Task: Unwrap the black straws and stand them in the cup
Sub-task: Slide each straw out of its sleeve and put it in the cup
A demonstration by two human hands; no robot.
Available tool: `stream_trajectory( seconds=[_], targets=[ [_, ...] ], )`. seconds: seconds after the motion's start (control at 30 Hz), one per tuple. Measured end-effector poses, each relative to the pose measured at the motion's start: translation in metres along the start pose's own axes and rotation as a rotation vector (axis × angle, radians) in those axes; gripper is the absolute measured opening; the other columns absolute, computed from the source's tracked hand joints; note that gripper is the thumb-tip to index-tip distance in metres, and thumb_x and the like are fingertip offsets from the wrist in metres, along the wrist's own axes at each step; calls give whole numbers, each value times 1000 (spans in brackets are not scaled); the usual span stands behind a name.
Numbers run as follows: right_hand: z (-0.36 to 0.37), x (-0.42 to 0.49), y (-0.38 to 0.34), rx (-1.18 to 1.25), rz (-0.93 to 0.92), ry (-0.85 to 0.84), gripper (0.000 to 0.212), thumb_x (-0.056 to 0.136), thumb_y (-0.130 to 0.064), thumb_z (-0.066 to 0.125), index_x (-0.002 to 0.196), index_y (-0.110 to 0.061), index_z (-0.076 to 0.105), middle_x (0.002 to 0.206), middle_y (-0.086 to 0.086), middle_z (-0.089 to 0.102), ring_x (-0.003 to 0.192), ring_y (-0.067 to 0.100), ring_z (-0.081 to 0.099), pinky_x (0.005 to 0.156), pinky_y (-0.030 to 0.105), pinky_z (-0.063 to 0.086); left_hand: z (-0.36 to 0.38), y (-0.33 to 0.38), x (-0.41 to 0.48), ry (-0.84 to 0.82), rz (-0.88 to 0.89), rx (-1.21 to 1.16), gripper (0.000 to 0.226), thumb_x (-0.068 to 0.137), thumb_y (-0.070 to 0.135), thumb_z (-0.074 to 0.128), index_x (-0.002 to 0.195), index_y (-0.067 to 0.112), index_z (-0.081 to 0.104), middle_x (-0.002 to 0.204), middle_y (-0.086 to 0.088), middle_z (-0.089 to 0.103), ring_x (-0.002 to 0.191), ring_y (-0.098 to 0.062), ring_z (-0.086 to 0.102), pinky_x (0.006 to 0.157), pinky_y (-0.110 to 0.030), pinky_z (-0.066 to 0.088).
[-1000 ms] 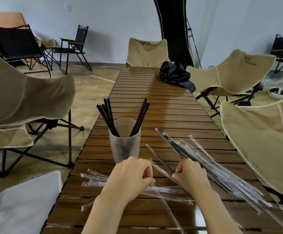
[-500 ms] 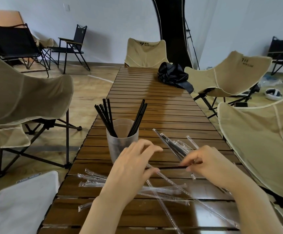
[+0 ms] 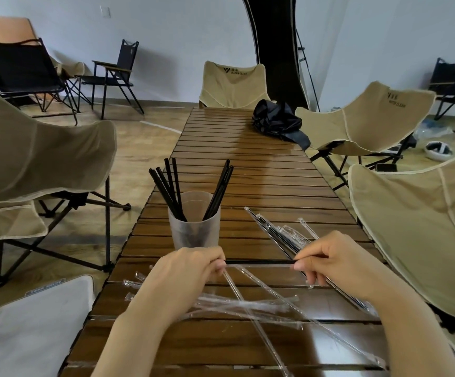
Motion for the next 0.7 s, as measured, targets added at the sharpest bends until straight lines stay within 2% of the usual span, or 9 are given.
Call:
stream_trajectory(
  seconds=[0.1,0.23,0.37,0.47,0.63,0.7],
  targets=[
    [3,2,-1,-20,-29,23,41,88,-18,65,53,-39,66,54,-4,65,45,1,52,55,10,42,0,0,-1,25,15,31,20,100,38,35,86,35,48,82,14,60,76,2,56,66,-8,40],
    [8,3,-1,-21,-31,25,35,87,-17,66,56,-33,69,55,-2,65,46,1,53,55,14,46,1,2,-1,28,44,80,23,102,35,32,96,29,53,91,10,63,83,-3,59,72,-12,42],
    [14,7,-1,-71,-39,31,34,88,-21,65,54,-25,65,57,1,65,45,3,52,56,14,47,4,6,6,33,68,114,26,102,36,30,103,26,55,96,9,64,86,-5,60,71,-10,39],
    [19,11,-5,-66,-50,26,31,88,-20,65,57,-19,67,54,-2,64,44,2,51,52,10,42,11,7,7,0,69,132,19,104,33,31,100,27,49,94,8,63,84,-7,61,74,-16,46],
    [30,16,-15,-75,-90,-15,48,89,-18,63,43,-31,57,46,-9,56,42,3,47,52,9,39,18,7,9,7,97,126,13,103,31,36,102,27,49,93,8,61,84,-8,62,71,-15,43],
    [33,16,-18,-85,-107,-29,50,90,-19,62,43,-34,57,44,-11,54,41,2,45,51,9,39,19,7,9,20,96,103,14,102,31,37,102,27,51,93,9,63,84,-7,62,74,-16,47]
  ],
)
Point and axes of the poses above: each hand's wrist, its own x-axis towards the middle knuckle, its own z-axis out of the palm, y = z × x, the point moved 1 cm from there along x, towards the middle knuckle
